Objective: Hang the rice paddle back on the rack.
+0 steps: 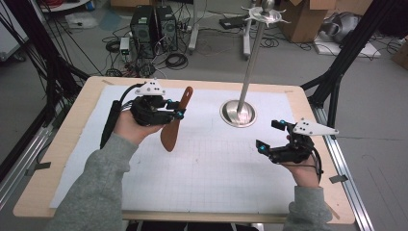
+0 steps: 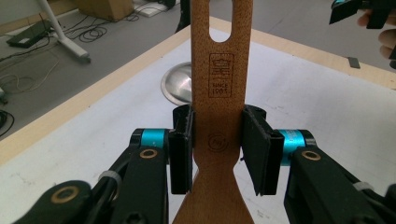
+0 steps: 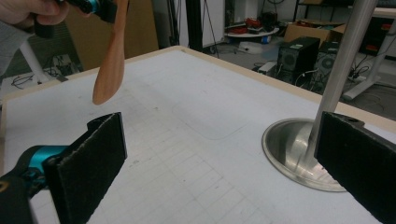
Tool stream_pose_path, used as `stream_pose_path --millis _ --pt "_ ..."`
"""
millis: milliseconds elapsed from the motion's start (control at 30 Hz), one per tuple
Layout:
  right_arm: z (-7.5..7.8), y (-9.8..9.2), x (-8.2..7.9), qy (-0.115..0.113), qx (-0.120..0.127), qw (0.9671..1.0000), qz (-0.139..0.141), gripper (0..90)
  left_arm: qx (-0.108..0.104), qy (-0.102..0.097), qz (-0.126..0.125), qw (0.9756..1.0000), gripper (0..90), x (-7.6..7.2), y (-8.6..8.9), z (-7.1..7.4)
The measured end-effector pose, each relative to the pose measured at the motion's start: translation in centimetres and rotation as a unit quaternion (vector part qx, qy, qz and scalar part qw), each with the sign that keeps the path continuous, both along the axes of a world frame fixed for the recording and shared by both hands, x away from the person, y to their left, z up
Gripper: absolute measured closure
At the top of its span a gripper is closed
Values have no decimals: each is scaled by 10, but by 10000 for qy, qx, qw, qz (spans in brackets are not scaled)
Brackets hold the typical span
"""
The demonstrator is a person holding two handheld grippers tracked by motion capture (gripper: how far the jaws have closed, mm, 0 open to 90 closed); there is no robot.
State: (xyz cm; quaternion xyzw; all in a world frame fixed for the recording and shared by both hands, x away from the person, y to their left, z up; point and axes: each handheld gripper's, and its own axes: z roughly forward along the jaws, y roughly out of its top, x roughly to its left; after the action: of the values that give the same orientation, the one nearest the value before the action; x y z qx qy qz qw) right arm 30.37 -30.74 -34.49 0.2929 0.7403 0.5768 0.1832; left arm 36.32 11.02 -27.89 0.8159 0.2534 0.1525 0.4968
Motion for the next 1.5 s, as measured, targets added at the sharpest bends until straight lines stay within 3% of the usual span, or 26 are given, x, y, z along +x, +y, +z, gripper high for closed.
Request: stream_pose_path --millis 133,600,1100,1167,1500 --pt "-1 0 0 -2 -4 10000 17 10 77 1 -88 9999 650 6 -8 5" --pt "-1 -4 -3 28 32 10000 -22 9 19 89 -235 9997 650 30 -20 22" --pt "-2 -3 -3 28 20 10000 2 10 103 -7 -289 9995 650 53 -36 37" --pt "-2 -3 -4 38 19 10000 -15 10 187 -65 -294 9994 650 55 -38 39" --pt "-3 -6 -4 59 -4 10000 -33 10 102 -149 -436 9989 650 66 -48 56"
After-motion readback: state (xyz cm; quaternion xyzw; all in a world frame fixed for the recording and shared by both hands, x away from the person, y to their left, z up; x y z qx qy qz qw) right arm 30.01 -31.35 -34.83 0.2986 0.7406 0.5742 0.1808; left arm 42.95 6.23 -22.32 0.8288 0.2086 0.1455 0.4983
